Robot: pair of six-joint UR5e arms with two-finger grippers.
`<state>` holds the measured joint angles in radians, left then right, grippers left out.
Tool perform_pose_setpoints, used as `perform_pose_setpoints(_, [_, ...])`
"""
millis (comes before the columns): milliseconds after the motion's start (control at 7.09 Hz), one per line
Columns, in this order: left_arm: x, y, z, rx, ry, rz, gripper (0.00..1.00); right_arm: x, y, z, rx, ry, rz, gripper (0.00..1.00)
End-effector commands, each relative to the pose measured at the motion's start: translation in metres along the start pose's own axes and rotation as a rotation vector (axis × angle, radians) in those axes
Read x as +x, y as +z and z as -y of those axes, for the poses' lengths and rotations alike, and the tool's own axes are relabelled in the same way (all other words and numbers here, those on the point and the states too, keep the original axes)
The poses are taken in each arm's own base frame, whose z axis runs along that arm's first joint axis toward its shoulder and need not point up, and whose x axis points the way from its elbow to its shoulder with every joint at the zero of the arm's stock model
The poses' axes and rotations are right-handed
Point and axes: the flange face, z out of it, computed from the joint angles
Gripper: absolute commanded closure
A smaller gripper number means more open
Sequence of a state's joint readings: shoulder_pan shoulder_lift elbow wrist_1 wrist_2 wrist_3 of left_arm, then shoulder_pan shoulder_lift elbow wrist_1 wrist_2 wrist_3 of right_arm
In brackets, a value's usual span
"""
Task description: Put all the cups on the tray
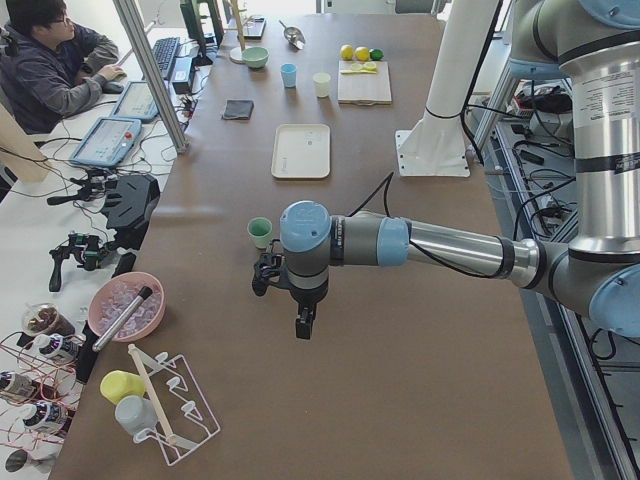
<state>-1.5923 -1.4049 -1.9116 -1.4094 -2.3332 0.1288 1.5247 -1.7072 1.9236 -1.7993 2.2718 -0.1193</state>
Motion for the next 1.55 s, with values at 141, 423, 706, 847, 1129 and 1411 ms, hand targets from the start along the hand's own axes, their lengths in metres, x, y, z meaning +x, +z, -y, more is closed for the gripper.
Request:
perform_pose_setpoints(141, [0.003,-0.003,0.004,0.037,0.036,0.005,0.01,-0.013,-0.020,0.002,0.045,-0.031,-0.007,0.00])
perform_pose_setpoints(423, [0.016,-0.018,0.013,0.130,0.126,0.017,0.01,-0.027,-0.044,0.022,0.217,-0.159,-0.030,0.00])
perform_pose_setpoints(706, [0.024,-0.035,0.031,0.353,0.319,0.059,0.01,-0.033,-0.059,0.031,0.379,-0.286,-0.052,0.00])
perform_pose_setpoints(847, [0.021,-0.037,0.078,0.432,0.385,0.071,0.01,-0.023,-0.049,0.040,0.360,-0.256,-0.047,0.00])
perform_pose_setpoints(1129, [0.020,-0.032,0.088,0.428,0.245,0.004,0.01,-0.009,-0.038,0.038,0.343,-0.218,-0.044,0.00])
perform_pose_setpoints(1411, [0.037,-0.024,0.090,0.439,0.254,-0.014,0.01,-0.033,-0.037,0.054,0.343,0.015,0.015,0.00])
